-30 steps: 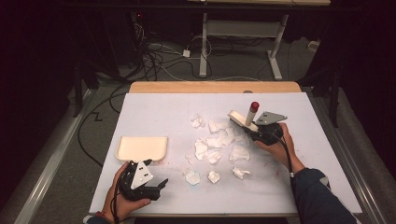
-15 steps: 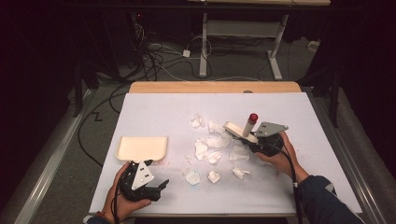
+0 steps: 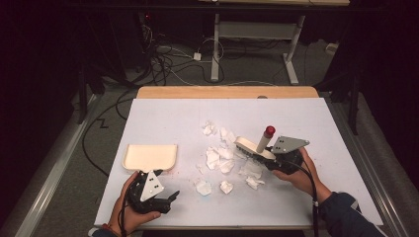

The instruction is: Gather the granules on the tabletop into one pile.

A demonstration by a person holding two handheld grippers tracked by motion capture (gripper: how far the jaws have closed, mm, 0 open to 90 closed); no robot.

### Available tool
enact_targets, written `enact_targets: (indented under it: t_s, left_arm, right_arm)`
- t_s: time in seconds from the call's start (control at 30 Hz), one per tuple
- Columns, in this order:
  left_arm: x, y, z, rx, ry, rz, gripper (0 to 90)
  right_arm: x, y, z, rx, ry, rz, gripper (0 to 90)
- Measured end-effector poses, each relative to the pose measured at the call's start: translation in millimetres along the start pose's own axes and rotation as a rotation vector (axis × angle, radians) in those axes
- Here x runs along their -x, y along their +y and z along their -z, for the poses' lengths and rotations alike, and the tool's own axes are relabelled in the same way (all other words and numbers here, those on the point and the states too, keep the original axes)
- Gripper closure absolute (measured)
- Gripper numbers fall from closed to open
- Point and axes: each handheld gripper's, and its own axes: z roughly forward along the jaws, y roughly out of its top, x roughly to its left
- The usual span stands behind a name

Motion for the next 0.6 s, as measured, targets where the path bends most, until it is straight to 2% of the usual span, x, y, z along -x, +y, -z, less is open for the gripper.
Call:
enact_targets:
  t_s: [0.17, 0.2, 0.4, 0.5, 0.6]
  left_arm:
    - [-1.3, -1.3, 0.2, -0.007, -0.001, 0.003, 15.7]
    - [-1.5, -1.2, 0.3, -0.005, 0.000, 0.003, 15.7]
    - [-1.2, -1.0, 0.9, -0.003, 0.000, 0.002, 15.6]
    - [-1.2, -1.0, 0.8, -0.002, -0.001, 0.003, 15.7]
    - [-0.9, -0.5, 0.6, -0.001, -0.001, 0.003, 15.7]
  right_arm:
    - [5.0, 6.3, 12.4, 0.026, -0.015, -0.016, 67.6]
    - [7.3, 7.4, 15.0, 0.039, -0.024, -0.007, 67.6]
    - [18.6, 12.0, 30.9, 0.081, -0.054, -0.034, 67.6]
    - [22.3, 14.1, 33.8, 0.087, -0.079, -0.036, 67.6]
    - [28.1, 17.1, 28.9, 0.081, -0.104, -0.033, 67.6]
